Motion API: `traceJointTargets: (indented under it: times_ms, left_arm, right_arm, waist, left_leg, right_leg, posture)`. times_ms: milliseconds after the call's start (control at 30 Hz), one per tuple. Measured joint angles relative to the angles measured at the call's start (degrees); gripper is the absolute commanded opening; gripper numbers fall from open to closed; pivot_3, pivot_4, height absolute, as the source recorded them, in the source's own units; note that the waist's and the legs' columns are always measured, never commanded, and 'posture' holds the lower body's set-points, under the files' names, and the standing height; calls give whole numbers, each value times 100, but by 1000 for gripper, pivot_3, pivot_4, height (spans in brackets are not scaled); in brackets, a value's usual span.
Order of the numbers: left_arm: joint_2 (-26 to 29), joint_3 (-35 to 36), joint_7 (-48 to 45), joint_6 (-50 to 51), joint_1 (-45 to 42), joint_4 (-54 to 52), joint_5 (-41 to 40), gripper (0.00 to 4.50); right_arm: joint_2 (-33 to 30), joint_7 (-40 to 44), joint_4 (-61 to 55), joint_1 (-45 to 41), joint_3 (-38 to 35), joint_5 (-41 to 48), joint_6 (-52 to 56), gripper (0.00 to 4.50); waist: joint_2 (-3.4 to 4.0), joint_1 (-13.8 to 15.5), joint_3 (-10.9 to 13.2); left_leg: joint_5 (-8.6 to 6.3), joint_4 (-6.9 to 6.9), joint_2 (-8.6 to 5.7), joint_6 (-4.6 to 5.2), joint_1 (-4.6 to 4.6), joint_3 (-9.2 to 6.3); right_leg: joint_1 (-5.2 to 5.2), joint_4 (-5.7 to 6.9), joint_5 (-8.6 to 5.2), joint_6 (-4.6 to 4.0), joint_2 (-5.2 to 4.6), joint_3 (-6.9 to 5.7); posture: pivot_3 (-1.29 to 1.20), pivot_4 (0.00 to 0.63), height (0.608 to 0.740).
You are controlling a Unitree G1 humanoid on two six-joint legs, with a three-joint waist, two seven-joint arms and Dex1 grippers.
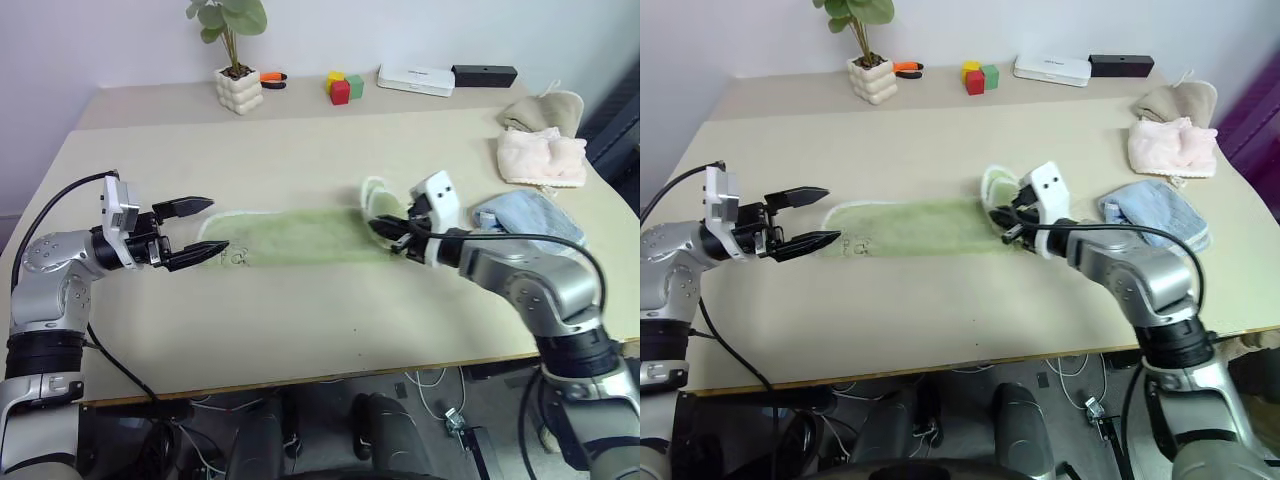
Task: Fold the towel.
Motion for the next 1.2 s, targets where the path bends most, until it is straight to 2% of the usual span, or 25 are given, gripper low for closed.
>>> traceJointTargets:
  times_ms: [267,767,867,1100,1200]
  left_arm:
    - [3,109,275,39,567,-541,-42,4500]
    - [42,227,392,65,644,-715,-81,4500]
    - [41,224,388,63,641,-714,-80,4500]
    - [41,201,352,63,547,-669,-64,4500]
    - [41,188,350,62,536,-647,-61,4500]
  right_arm:
    - [946,282,593,-348,305,-633,-177,25]
    - [1182,850,703,-263,727,-1622,-395,25]
    - [1326,874,703,-237,719,-1670,-394,933]
    - [1551,1110,626,-183,688,-1638,-426,4461]
    - [1607,1299,519,-214,287,-1337,-480,4461]
  waist:
    - [0,-2,0]
    - [-1,-12,0]
    - [-1,-17,0]
    - [0,-8,0]
    - [-1,-10,0]
  left_leg:
    - [17,0,0,-28,-7,0]
    - [16,-1,-1,-34,-9,2]
    - [15,-1,-1,-39,-9,2]
    - [12,-1,-3,-46,-9,3]
    - [12,-1,-4,-46,-9,2]
  right_leg:
    - [-5,4,5,8,3,-2]
    - [-8,4,5,8,6,-3]
    - [-9,4,5,8,7,-3]
    - [-9,4,5,8,10,-3]
    - [-8,4,5,8,10,-3]
  posture:
    - [0,150,740]
    - [0,150,740]
    - [0,150,740]
    - [0,150,740]
    - [0,150,740]
